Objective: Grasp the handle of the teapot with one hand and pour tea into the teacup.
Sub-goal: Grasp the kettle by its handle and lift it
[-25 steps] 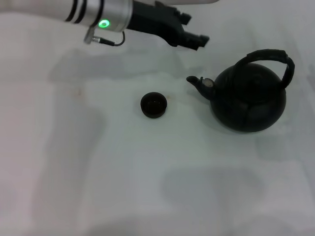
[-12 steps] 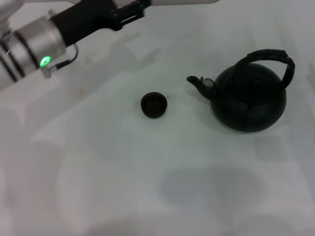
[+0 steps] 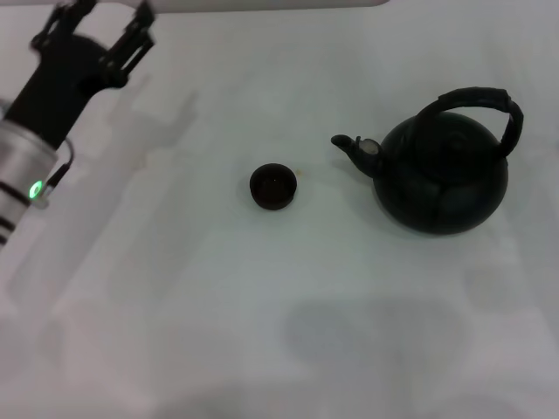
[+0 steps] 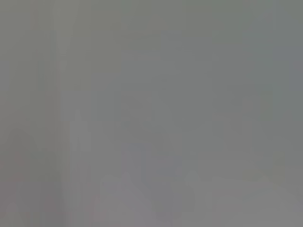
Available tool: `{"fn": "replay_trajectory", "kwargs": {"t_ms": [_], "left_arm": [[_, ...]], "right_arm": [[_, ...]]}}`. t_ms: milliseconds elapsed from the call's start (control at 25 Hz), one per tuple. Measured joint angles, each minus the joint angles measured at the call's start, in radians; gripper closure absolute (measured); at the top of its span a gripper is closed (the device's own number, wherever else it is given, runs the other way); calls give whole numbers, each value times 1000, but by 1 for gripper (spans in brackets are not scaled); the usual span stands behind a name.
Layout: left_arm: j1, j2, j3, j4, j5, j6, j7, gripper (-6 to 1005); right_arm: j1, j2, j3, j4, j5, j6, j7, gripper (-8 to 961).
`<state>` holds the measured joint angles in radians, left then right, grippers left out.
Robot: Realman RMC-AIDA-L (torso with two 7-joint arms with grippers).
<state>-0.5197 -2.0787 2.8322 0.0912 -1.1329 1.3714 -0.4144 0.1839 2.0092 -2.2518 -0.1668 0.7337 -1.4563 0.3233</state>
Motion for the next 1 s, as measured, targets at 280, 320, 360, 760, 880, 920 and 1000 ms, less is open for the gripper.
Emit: {"fn": "replay_trajectory", "kwargs": {"t_ms": [280, 320, 360, 760, 880, 920, 1000], "left_arm": [[76, -3, 0, 45, -85, -2, 35, 176], [85, -3, -1, 47, -90, -2, 34, 176], [89, -3, -1, 48, -92, -2, 34, 177], [117, -3, 0, 49, -101, -15, 35, 180], [118, -3, 0, 50, -101, -15, 35, 179], [118, -3, 0, 50, -102, -15, 35, 179], [117, -3, 0, 50, -103, -15, 35, 179]], "right_arm": [[-3, -2, -8, 88, -81, -76, 134, 91], [-3, -2, -8, 99, -104, -78, 153, 93], [-5, -3, -8, 108, -132, -80, 172, 95], [-23, 6, -10, 110, -330, -75, 203, 114], [-6, 7, -14, 102, -342, -63, 203, 120], [1, 8, -16, 99, -343, -53, 203, 122], [16, 9, -20, 84, -343, -11, 204, 126]]}}
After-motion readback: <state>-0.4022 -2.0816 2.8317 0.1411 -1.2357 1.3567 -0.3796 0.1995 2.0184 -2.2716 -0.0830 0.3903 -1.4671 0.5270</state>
